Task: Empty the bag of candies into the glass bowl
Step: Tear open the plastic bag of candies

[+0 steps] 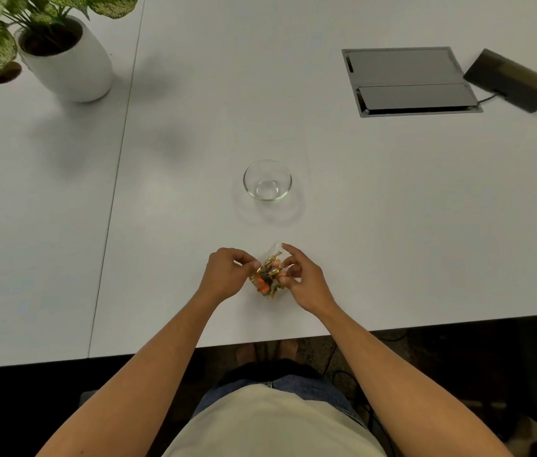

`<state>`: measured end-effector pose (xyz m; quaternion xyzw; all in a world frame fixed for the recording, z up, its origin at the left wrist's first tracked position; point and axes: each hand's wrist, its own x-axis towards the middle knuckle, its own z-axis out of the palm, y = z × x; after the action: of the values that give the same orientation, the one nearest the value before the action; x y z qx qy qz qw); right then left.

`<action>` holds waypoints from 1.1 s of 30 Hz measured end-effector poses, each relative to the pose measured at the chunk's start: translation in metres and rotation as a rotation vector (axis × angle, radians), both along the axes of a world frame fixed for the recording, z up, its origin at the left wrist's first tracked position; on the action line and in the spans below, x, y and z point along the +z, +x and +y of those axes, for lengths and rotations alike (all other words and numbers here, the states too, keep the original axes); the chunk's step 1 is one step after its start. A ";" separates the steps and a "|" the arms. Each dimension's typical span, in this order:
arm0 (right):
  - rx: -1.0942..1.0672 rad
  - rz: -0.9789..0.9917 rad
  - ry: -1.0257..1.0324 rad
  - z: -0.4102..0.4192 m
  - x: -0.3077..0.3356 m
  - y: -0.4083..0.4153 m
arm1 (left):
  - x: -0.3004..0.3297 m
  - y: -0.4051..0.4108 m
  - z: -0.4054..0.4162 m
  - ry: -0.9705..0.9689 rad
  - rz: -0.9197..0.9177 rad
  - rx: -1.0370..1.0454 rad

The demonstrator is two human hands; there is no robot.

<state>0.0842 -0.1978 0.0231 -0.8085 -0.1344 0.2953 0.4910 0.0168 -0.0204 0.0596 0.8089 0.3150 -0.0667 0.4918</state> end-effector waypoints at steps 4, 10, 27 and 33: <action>-0.093 -0.101 -0.054 0.004 0.003 -0.005 | 0.007 -0.003 -0.001 -0.152 -0.030 0.071; -0.192 0.051 -0.054 0.015 0.022 -0.011 | 0.009 -0.008 -0.008 -0.112 -0.055 0.029; -0.139 0.379 0.107 0.011 0.034 -0.007 | 0.010 -0.011 -0.026 -0.031 -0.053 -0.095; -0.142 0.465 0.142 0.003 0.030 -0.006 | 0.009 -0.012 -0.025 -0.089 0.004 -0.173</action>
<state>0.0785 -0.1946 0.0535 -0.6896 0.0191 0.4281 0.5838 0.0051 -0.0458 0.0687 0.8104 0.2420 -0.1245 0.5188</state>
